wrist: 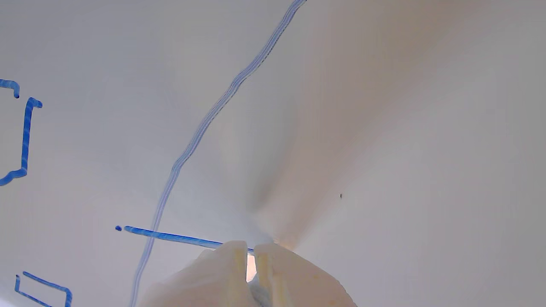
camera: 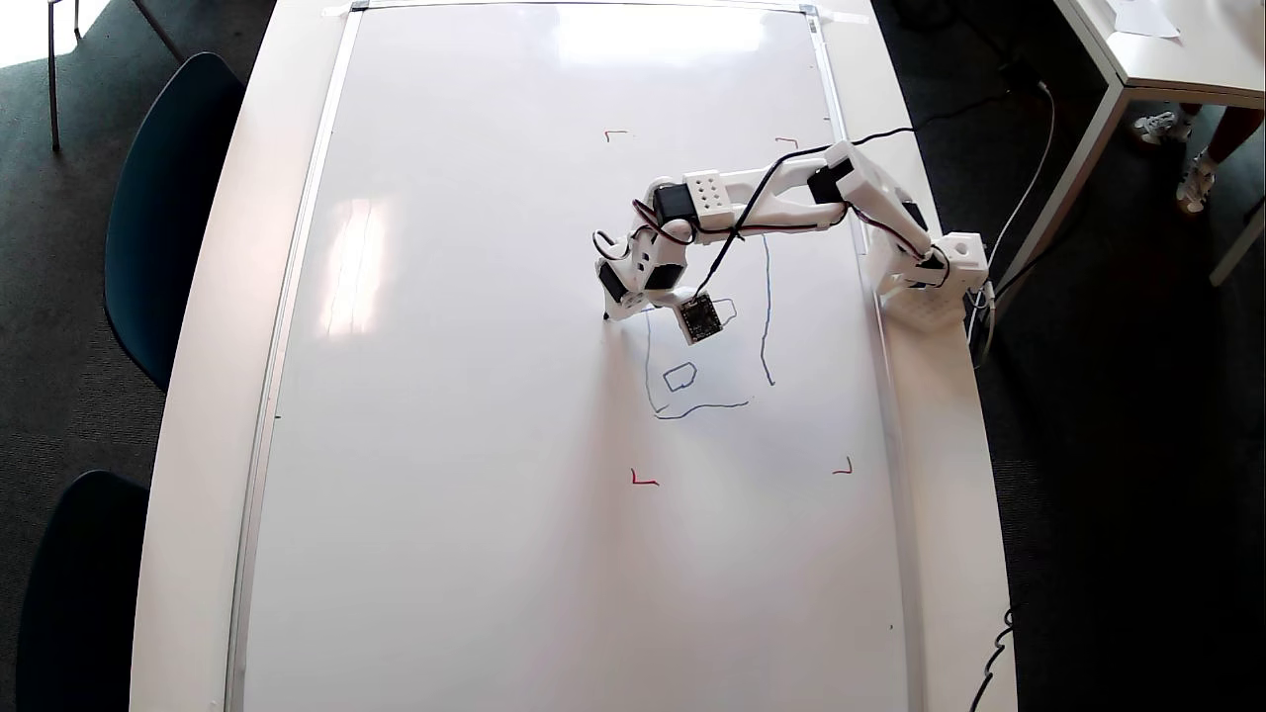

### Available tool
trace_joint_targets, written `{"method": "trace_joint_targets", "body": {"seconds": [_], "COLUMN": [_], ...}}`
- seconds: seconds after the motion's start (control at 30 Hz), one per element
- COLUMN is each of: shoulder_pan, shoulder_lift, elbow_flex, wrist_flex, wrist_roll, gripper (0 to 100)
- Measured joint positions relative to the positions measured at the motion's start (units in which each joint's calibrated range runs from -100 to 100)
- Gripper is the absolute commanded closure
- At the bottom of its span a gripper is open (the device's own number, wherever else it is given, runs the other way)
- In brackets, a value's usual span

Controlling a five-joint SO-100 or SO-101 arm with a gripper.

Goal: Draw on a whiteboard a robot head using a pen attached to the gripper

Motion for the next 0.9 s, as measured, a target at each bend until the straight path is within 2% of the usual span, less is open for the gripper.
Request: {"method": "trace_joint_targets", "body": {"seconds": [0.47,0.6,0.9], "shoulder_pan": [-1.8,-2.1,-0.3], "shoulder_lift": [0.0,0.1,0.2], "elbow_flex": [0.0,0.1,0.2], "wrist_flex": [-0.5,-3.9,-5.0], "wrist_roll": [0.0,0.0,0.0], "gripper": [99,99,99]}}
